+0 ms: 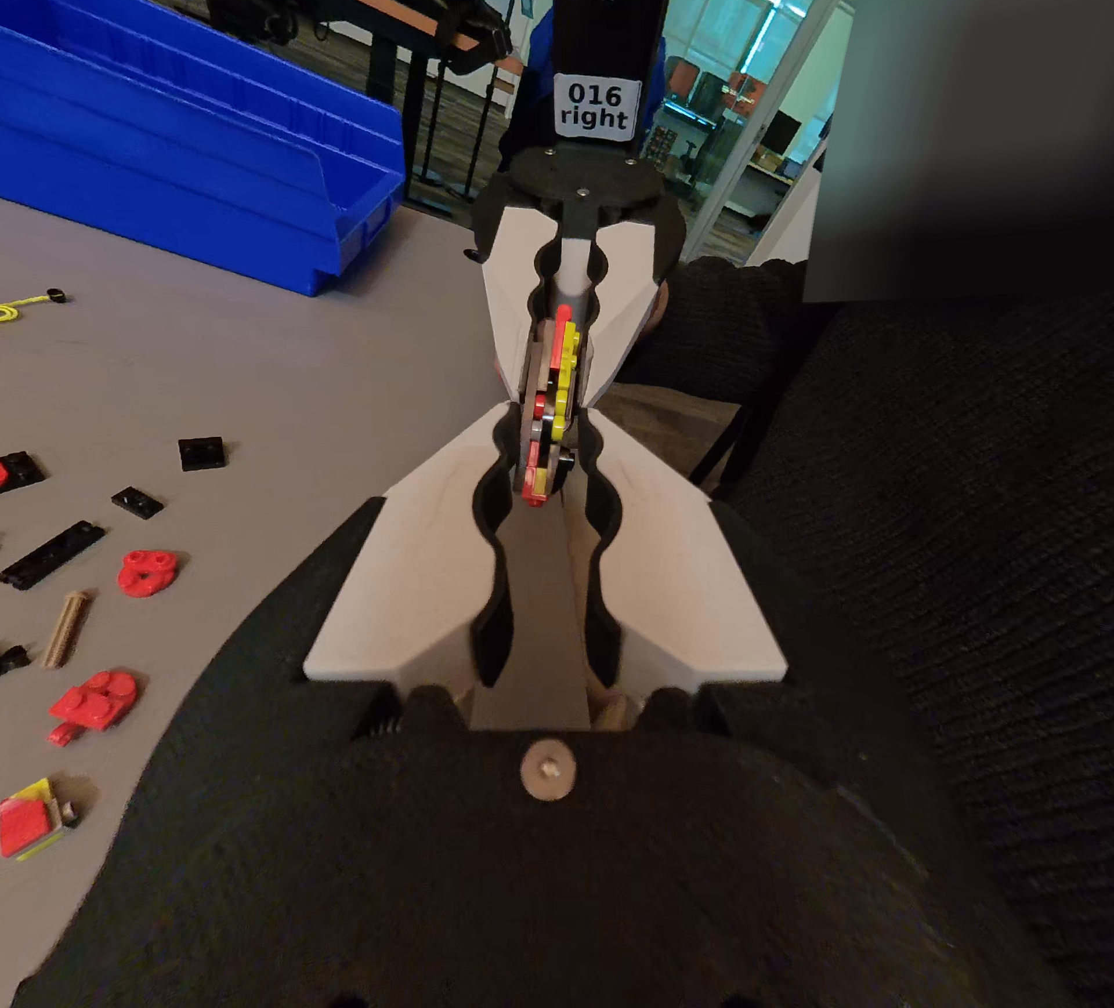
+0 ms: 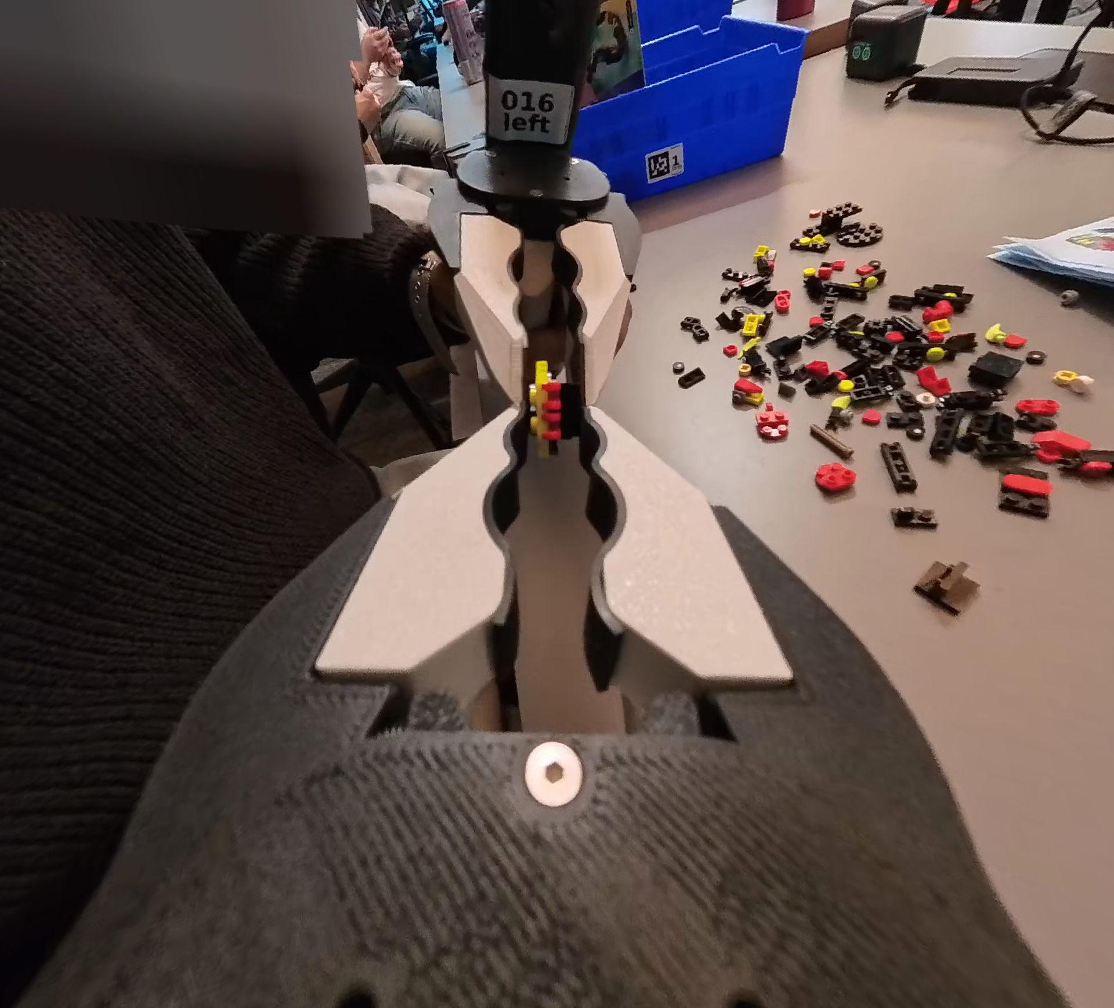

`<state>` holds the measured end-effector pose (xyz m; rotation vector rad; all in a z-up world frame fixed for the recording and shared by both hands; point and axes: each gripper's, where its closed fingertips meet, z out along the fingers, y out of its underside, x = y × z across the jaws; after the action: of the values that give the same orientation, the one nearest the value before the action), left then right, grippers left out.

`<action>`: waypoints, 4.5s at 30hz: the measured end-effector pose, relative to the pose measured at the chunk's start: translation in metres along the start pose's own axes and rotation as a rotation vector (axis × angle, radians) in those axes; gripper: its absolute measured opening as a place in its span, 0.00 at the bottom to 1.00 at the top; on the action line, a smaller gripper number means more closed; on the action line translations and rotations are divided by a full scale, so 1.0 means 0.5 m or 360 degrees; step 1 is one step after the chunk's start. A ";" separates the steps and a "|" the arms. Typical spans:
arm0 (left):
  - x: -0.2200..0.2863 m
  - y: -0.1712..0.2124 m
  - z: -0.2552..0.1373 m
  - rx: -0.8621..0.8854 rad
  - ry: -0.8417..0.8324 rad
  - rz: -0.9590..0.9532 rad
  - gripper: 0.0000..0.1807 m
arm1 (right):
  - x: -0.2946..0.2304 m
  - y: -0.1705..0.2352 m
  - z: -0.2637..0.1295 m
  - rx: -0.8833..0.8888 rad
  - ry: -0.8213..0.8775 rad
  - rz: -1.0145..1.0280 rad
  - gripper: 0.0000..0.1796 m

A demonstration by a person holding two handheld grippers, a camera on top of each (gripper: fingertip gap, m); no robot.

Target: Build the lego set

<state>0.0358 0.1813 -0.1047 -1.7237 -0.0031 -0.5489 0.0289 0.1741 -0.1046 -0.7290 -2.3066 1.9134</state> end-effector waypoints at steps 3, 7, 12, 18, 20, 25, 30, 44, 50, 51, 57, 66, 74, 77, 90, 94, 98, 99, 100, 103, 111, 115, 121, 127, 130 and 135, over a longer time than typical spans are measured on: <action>0.001 0.005 0.000 -0.0018 0.0014 0.0001 0.07 | -0.002 0.005 0.001 -0.0022 -0.0010 -0.0013 0.08; 0.006 0.003 0.000 -0.0041 0.0017 0.0048 0.07 | -0.010 0.000 -0.001 0.0033 -0.0061 -0.0011 0.08; 0.002 0.006 0.001 -0.0094 -0.0031 0.0066 0.07 | -0.005 0.000 -0.001 0.0095 -0.0067 0.0010 0.09; 0.000 0.015 0.005 -0.0137 -0.0044 0.0079 0.07 | -0.005 -0.004 -0.005 0.0076 -0.0067 0.0039 0.08; 0.001 0.010 0.003 -0.0118 -0.0039 0.0071 0.07 | -0.006 -0.009 -0.005 0.0051 -0.0039 0.0003 0.08; 0.003 0.012 0.003 -0.0130 -0.0026 0.0079 0.07 | -0.005 -0.005 -0.003 -0.0006 0.0000 -0.0036 0.08; -0.009 0.015 0.001 -0.0132 -0.0074 0.0080 0.07 | 0.005 -0.001 -0.001 0.0088 -0.0013 0.0034 0.09; -0.009 0.000 0.002 -0.0047 -0.0035 0.0024 0.07 | 0.014 0.000 -0.011 0.0124 0.0008 0.0060 0.13; -0.009 -0.006 0.025 -0.0054 0.0036 0.0018 0.07 | 0.016 0.005 -0.034 0.0150 0.0085 0.0077 0.12; -0.009 -0.007 0.030 -0.0057 0.0049 0.0020 0.07 | 0.017 0.005 -0.040 0.0161 0.0102 0.0082 0.12; -0.005 -0.016 0.070 -0.0078 0.0157 0.0020 0.07 | 0.019 0.012 -0.082 0.0214 0.0227 0.0104 0.13; -0.001 -0.023 0.128 -0.0123 0.0306 0.0012 0.07 | 0.021 0.022 -0.146 0.0296 0.0416 0.0139 0.14; -0.002 -0.036 0.156 -0.0098 0.0382 -0.0037 0.07 | 0.022 0.028 -0.183 0.0348 0.0524 0.0162 0.15; -0.008 -0.059 0.153 -0.0002 0.0418 -0.0131 0.07 | 0.018 0.011 -0.204 0.0457 0.0538 0.0161 0.15; -0.061 -0.122 0.104 0.0352 0.0373 -0.0401 0.06 | 0.053 -0.042 -0.268 0.0801 0.0660 0.0205 0.21; -0.055 -0.106 0.111 0.0295 0.0322 -0.0369 0.06 | 0.058 -0.034 -0.232 0.0736 0.0607 0.0261 0.23; -0.043 -0.101 0.113 0.0302 0.0326 -0.0403 0.07 | 0.055 -0.028 -0.194 0.0680 0.0539 0.0307 0.24; -0.039 -0.099 0.115 0.0301 0.0335 -0.0414 0.06 | 0.055 -0.027 -0.186 0.0669 0.0526 0.0320 0.24; -0.035 -0.096 0.118 0.0294 0.0343 -0.0423 0.06 | 0.055 -0.026 -0.178 0.0663 0.0512 0.0333 0.24; -0.022 -0.090 0.127 0.0278 0.0368 -0.0430 0.06 | 0.052 -0.022 -0.160 0.0631 0.0480 0.0352 0.23; -0.017 -0.088 0.129 0.0268 0.0362 -0.0408 0.06 | 0.048 -0.024 -0.168 0.0665 0.0460 0.0373 0.15; -0.022 -0.085 0.131 0.0260 0.0359 -0.0416 0.06 | 0.049 -0.028 -0.173 0.0693 0.0452 0.0382 0.14; -0.016 -0.073 0.141 0.0219 0.0389 -0.0435 0.07 | 0.046 -0.029 -0.173 0.0715 0.0410 0.0418 0.09; -0.010 -0.066 0.144 0.0183 0.0424 -0.0436 0.07 | 0.041 -0.027 -0.171 0.0676 0.0376 0.0425 0.08; -0.012 -0.059 0.144 0.0147 0.0415 -0.0420 0.07 | 0.039 -0.020 -0.168 0.0603 0.0406 0.0379 0.08; -0.010 -0.040 0.146 0.0031 0.0346 -0.0229 0.08 | 0.031 -0.003 -0.162 0.0451 0.0421 0.0281 0.08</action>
<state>0.0512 0.2551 -0.0970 -1.6456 0.0221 -0.8381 0.0417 0.2539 -0.0887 -1.1018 -1.8242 2.0123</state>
